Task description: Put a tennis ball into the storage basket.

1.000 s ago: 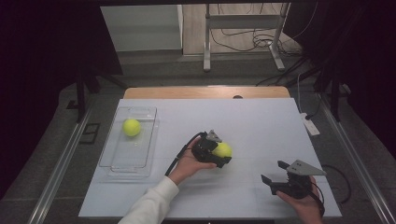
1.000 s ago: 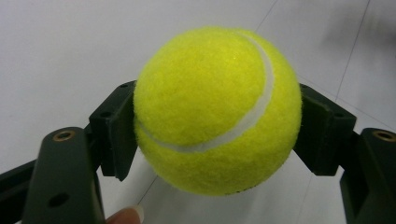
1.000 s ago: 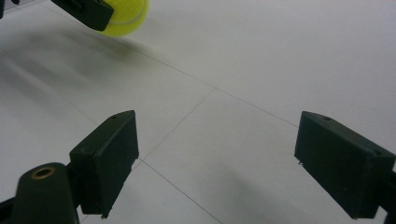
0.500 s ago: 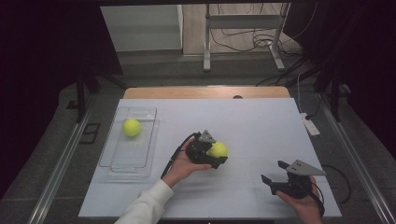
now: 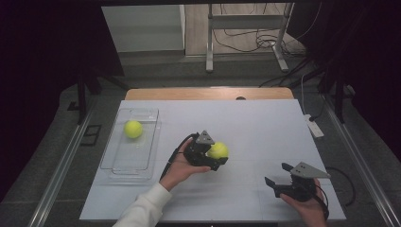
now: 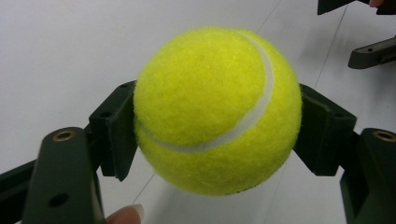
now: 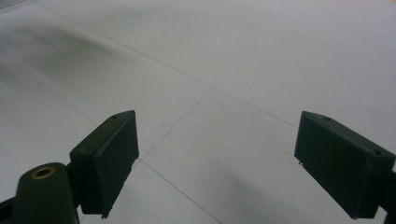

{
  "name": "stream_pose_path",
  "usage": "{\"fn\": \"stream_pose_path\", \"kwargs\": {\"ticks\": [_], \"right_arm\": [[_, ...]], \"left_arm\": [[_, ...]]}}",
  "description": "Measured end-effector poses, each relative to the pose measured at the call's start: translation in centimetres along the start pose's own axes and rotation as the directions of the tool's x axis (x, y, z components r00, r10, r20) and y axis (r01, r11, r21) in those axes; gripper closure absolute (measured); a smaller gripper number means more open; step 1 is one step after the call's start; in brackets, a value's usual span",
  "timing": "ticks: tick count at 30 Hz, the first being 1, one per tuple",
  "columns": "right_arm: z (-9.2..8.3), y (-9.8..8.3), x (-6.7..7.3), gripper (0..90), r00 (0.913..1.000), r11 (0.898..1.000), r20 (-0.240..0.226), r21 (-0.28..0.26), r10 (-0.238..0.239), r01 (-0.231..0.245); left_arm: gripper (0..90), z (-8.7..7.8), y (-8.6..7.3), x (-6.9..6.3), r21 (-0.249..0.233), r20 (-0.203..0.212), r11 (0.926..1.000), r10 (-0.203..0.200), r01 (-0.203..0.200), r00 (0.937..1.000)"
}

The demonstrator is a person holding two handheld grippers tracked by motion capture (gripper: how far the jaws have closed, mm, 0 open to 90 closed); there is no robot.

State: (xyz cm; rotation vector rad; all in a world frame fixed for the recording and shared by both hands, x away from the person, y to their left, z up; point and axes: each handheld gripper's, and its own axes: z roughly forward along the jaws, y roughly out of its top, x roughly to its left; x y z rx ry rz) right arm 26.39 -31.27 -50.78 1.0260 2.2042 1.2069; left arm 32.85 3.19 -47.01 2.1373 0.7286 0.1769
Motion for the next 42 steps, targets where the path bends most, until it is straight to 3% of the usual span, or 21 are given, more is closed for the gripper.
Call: {"fn": "stream_pose_path", "kwargs": {"ticks": [15,42], "right_arm": [[0.0,-0.1,-0.1,14.1,1.0,1.0,-0.002,0.0,-0.001,0.001],[0.0,-0.1,-0.1,14.2,1.0,1.0,0.0,0.002,0.0,0.0]], "left_arm": [[26.5,-2.2,0.4,0.2,-0.049,-0.003,0.9988,0.005,-0.005,1.0],[26.5,-3.8,0.6,1.1,-0.074,-0.02,0.997,-0.023,0.021,0.9995]]}}
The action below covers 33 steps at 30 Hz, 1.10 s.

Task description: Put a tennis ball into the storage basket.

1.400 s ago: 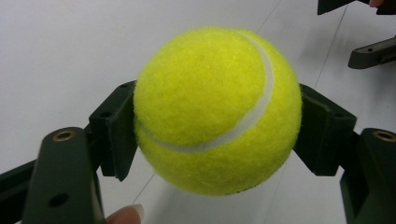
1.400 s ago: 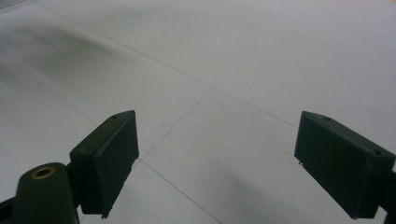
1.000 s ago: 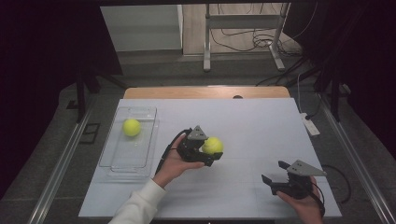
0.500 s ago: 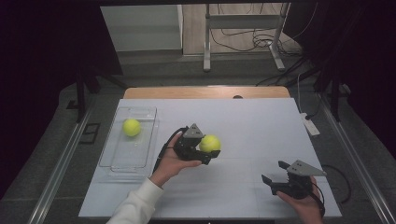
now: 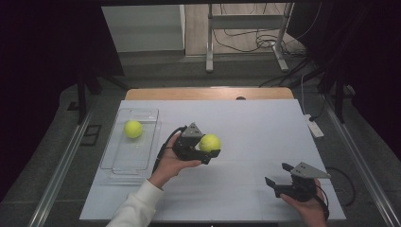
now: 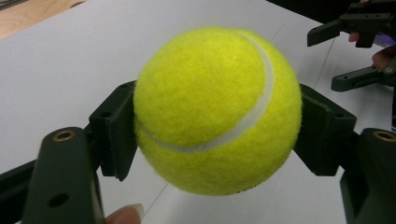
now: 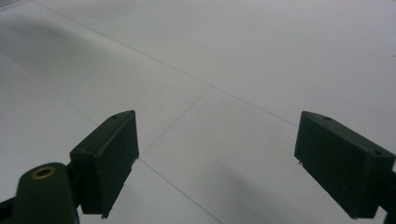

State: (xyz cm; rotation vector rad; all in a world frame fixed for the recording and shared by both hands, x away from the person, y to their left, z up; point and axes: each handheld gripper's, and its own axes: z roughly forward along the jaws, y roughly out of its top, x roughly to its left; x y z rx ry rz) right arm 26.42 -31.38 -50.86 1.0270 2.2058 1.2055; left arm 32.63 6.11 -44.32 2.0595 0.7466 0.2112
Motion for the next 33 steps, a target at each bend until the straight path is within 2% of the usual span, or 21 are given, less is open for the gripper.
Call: {"fn": "stream_pose_path", "kwargs": {"ticks": [33], "right_arm": [[0.0,0.0,0.0,14.2,1.0,1.0,0.001,0.0,-0.002,0.002]], "left_arm": [[26.5,-1.5,0.1,0.7,-0.026,-0.025,0.9995,-0.019,0.018,0.9995]]}}
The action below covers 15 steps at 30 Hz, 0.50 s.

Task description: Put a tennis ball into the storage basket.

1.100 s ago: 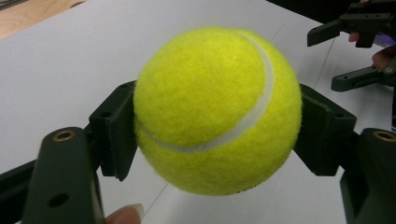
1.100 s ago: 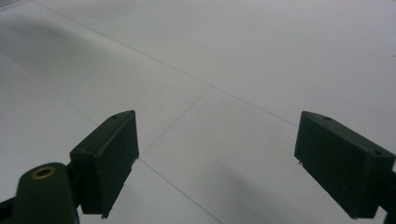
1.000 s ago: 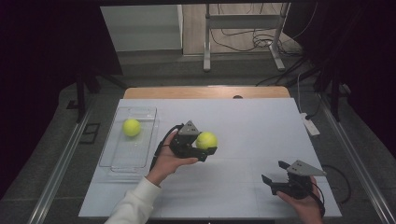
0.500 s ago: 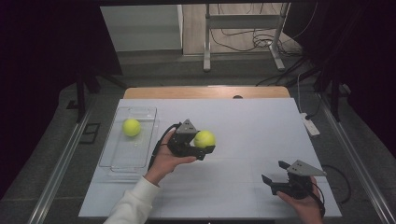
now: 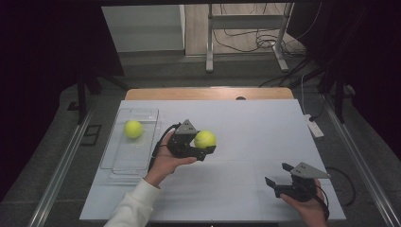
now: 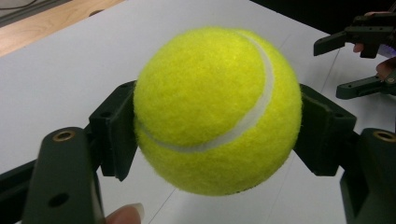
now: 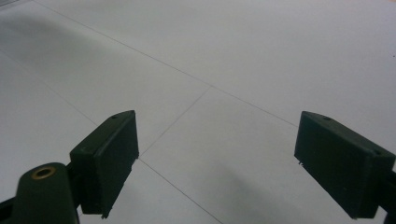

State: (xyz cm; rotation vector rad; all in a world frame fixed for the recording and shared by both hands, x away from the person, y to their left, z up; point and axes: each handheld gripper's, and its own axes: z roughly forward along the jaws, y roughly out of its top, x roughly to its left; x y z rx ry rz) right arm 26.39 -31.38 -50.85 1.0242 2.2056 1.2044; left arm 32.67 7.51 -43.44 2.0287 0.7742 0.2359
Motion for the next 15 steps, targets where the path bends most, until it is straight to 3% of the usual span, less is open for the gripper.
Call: {"fn": "stream_pose_path", "kwargs": {"ticks": [15], "right_arm": [[0.0,0.0,0.0,14.2,1.0,1.0,0.001,0.003,0.0,0.0]], "left_arm": [[26.6,-1.2,0.2,0.5,-0.031,-0.015,0.9994,-0.013,0.013,0.9998]]}}
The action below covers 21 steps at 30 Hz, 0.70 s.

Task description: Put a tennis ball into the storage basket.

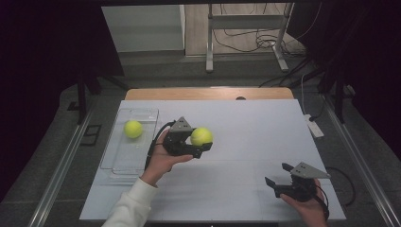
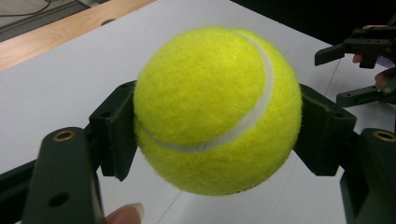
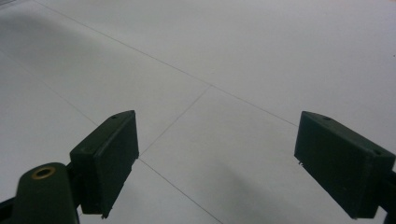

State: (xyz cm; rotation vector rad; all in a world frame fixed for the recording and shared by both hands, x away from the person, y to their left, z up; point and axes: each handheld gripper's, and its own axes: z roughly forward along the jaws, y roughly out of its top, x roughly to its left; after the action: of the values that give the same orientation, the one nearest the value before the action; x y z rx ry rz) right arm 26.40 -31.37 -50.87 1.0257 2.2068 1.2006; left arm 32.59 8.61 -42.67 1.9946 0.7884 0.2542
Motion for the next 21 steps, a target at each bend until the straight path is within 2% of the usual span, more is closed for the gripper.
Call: {"fn": "stream_pose_path", "kwargs": {"ticks": [21], "right_arm": [[-0.1,0.0,0.0,14.2,1.0,1.0,0.001,-0.004,0.001,-0.001]], "left_arm": [[26.6,-1.3,0.0,0.8,-0.029,-0.02,0.9994,-0.02,0.019,0.9996]]}}
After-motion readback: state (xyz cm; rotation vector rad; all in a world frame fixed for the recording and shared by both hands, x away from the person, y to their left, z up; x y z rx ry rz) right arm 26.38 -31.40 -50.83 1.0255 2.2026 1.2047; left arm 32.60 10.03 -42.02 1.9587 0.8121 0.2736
